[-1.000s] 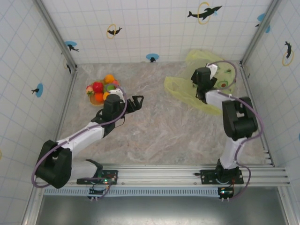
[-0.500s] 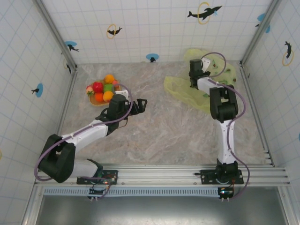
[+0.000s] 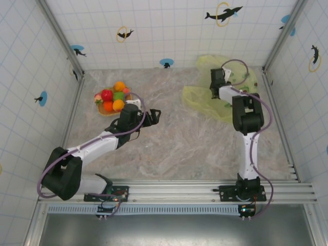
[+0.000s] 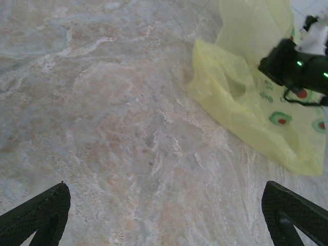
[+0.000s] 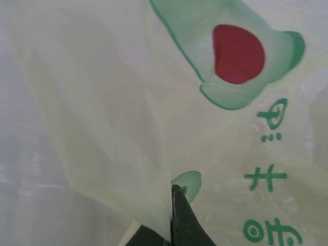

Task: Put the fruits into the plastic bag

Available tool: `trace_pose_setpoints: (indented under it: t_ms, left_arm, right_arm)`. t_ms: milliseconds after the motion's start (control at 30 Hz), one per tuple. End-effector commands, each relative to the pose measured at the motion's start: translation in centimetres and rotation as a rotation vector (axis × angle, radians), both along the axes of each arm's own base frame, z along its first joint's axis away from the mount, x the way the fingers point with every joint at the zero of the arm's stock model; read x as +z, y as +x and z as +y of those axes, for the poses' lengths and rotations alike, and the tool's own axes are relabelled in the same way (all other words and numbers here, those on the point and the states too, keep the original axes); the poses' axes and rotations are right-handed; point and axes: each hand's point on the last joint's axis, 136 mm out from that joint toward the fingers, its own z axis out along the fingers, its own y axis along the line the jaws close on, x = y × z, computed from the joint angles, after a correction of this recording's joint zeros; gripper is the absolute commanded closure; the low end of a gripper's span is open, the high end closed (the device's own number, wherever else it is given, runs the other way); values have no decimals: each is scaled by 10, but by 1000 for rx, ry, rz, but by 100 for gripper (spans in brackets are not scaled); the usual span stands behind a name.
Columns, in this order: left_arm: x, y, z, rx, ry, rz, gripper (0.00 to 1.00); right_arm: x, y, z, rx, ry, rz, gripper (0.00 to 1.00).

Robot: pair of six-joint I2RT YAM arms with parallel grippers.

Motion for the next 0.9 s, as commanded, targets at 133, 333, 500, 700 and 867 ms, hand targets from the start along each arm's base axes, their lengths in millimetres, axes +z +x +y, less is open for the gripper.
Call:
trace_pose_setpoints:
  t_ms: [133,333,500,700,867]
  left_arm:
    - [5,-11,10,-16,71,-47,2]
    - [29,-6,4,-72,121,-212,2]
    - [51,-7,-40,-255,234,-412,2]
    - [43,1,-85,-400,451,-536,2]
    - [27,18,-101,-447,520,-508,2]
  right_arm:
    - [83,-76,23,324,212,-93,100]
    - [88,-149,57,608,322,-27,100]
    - [107,-183,95,814,390,-4,100]
    - [110,-202,128,958,335,59,100]
    - [107,-215,146,1042,292,115,100]
